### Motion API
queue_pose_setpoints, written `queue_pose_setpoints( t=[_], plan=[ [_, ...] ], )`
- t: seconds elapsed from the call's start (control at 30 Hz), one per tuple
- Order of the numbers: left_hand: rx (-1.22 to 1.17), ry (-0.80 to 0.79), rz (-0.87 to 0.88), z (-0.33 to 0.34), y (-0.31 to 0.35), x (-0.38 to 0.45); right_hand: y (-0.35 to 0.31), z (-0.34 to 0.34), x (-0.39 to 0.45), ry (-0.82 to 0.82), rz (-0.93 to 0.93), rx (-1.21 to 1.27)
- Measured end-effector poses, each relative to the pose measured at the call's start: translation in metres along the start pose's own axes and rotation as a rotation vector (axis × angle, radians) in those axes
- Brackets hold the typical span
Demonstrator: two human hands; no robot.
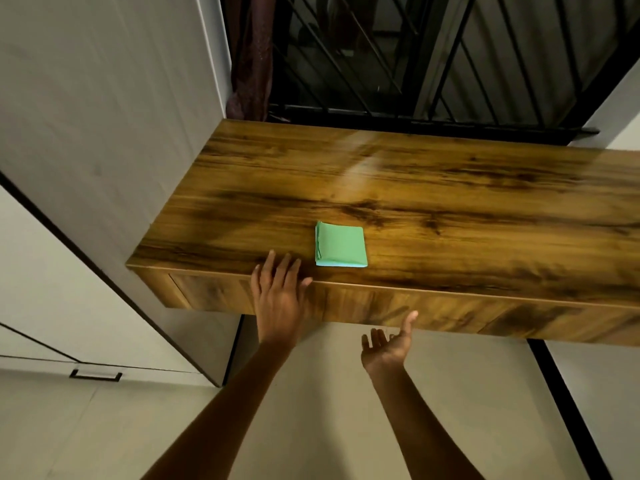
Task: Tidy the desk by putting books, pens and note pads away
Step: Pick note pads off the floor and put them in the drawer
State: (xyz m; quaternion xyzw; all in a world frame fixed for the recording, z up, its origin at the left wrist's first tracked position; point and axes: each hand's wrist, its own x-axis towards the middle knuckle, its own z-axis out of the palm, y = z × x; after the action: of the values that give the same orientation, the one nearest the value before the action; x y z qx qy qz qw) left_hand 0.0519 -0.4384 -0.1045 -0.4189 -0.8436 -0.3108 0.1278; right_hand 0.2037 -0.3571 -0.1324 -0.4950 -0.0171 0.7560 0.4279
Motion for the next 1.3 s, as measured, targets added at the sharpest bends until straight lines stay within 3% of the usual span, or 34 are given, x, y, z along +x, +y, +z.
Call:
queue_pose_setpoints(
  t=[0.17, 0.67, 0.9, 0.97, 1.0, 1.07, 1.1, 1.17, 1.2, 1.3],
  plan=[
    [0.161, 0.026, 0.264, 0.006, -0.021, 0.008, -0.010, -0.004, 0.033, -0.116, 0.073, 0.156],
    [-0.183, -0.055, -0.001, 0.006, -0.013, 0.011, -0.013, -0.039, 0.054, -0.262, 0.127, 0.110],
    [-0.063, -0.048, 0.100, 0.000, -0.016, -0.021, -0.014, -0.070, 0.023, -0.251, 0.090, -0.003],
    [-0.113, -0.044, 0.006, -0.006, -0.013, -0.026, -0.018, -0.070, 0.007, -0.096, -0.018, -0.107],
    [-0.140, -0.046, -0.071, -0.010, -0.009, -0.028, -0.019, -0.069, -0.002, 0.063, -0.141, -0.191],
    [-0.173, -0.062, -0.202, -0.019, 0.000, -0.031, -0.026, -0.063, -0.021, 0.316, -0.580, -0.470],
    [-0.169, -0.074, -0.220, -0.022, 0.003, -0.033, -0.031, -0.061, -0.028, 0.349, -0.842, -0.682],
    [-0.124, -0.121, -0.143, -0.026, 0.001, -0.039, -0.039, -0.054, -0.037, 0.280, -1.256, -1.077],
    [-0.102, -0.149, -0.083, -0.028, -0.003, -0.040, -0.041, -0.047, -0.043, 0.175, -1.352, -1.237],
    [-0.099, -0.245, -0.028, -0.039, -0.008, -0.038, -0.041, -0.023, -0.057, -0.208, -1.366, -1.656]
  ],
)
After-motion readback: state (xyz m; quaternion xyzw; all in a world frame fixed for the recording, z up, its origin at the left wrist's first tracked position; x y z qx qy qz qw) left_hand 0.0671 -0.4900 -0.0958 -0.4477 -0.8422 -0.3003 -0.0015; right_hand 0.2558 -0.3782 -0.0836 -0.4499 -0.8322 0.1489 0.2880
